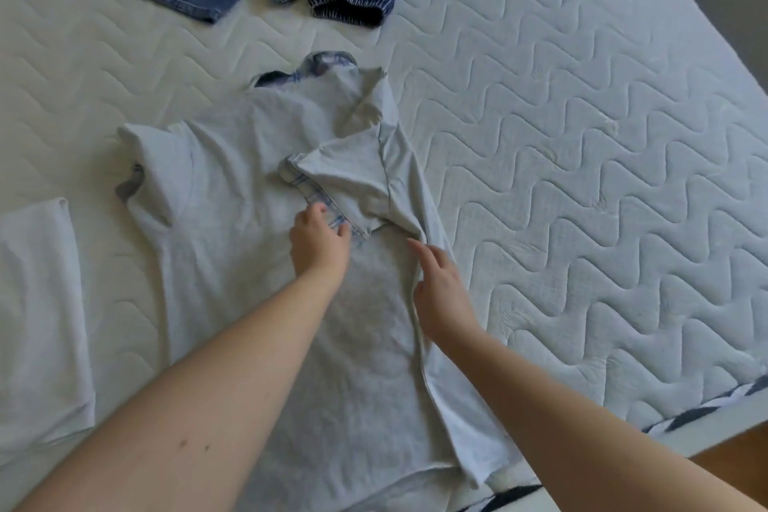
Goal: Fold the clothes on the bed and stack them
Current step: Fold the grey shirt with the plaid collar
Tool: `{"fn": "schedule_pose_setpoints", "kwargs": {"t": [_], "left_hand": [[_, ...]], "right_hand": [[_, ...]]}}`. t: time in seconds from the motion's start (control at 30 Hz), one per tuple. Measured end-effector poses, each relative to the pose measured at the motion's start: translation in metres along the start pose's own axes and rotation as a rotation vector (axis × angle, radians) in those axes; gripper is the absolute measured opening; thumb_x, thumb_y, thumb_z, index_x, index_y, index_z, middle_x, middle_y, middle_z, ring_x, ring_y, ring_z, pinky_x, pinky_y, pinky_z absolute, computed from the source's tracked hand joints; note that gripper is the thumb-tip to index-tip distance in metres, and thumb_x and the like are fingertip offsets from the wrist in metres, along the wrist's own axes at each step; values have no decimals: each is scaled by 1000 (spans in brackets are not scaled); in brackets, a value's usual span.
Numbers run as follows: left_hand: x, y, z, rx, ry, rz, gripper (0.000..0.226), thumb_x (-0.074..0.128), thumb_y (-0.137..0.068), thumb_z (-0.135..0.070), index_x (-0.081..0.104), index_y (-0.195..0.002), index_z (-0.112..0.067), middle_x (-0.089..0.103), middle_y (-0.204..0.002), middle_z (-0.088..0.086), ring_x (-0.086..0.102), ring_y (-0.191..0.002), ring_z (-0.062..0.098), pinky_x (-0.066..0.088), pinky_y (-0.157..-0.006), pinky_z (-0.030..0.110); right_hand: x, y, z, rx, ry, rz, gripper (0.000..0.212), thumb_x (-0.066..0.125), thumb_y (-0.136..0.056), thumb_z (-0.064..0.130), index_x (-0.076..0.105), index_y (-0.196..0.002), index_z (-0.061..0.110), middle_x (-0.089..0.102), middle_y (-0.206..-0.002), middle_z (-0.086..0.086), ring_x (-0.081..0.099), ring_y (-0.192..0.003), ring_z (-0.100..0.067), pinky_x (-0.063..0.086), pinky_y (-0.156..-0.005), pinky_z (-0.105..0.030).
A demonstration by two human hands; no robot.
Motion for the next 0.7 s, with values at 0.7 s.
{"fn": "schedule_pose_setpoints", "kwargs": {"t": [0.7], "left_hand": [[-23,-121,-12,-225,459,-65,26,63,-90,-29,53,-111,-17,62,-108,0,60,-89,13,48,-80,18]], "right_hand": [[6,-83,18,-116,257,187,74,42,-87,5,16,-155,18,26,-158,0,23,-144,-20,19,-115,-32]]}}
Point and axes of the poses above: each hand's wrist, its own y-axis away from the middle knuckle, its own x-axis out of the palm, z = x × y, the point moved 5 cm from there along -y, towards the middle knuckle
